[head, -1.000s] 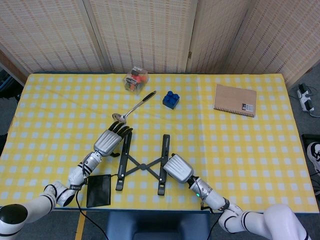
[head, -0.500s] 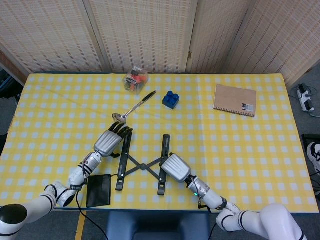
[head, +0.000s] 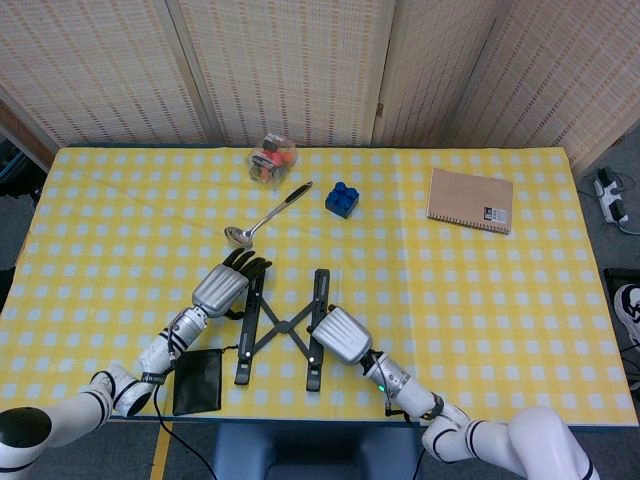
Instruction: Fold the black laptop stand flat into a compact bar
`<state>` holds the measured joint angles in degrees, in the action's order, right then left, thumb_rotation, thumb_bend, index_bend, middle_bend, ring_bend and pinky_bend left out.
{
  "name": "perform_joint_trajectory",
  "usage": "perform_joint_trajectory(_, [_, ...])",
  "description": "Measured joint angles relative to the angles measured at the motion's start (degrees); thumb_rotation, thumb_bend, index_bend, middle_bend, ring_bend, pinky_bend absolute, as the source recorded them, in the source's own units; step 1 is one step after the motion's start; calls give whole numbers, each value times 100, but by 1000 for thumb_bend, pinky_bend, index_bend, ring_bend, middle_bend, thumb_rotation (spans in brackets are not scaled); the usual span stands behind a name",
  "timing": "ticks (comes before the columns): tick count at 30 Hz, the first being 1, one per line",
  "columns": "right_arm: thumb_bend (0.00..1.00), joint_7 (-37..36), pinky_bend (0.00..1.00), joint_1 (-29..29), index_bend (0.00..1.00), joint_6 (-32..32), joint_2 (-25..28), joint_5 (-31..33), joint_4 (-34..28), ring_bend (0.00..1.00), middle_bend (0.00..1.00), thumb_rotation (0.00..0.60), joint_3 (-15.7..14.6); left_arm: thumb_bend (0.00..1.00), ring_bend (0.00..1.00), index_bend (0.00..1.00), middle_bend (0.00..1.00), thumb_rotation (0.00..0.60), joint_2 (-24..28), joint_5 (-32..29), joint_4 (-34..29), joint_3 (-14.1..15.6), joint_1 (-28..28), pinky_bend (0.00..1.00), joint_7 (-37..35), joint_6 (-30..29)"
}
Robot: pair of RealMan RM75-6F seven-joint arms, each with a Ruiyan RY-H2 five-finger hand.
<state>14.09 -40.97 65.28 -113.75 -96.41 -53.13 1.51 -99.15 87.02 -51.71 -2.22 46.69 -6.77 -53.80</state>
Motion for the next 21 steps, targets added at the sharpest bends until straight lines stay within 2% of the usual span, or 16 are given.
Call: perform_joint_trajectory(21, [309, 341, 650, -250, 700, -80, -247, 77, -173, 797, 833, 600, 197, 145, 14, 82, 144, 600, 139, 37, -562, -14, 58, 6, 88, -9])
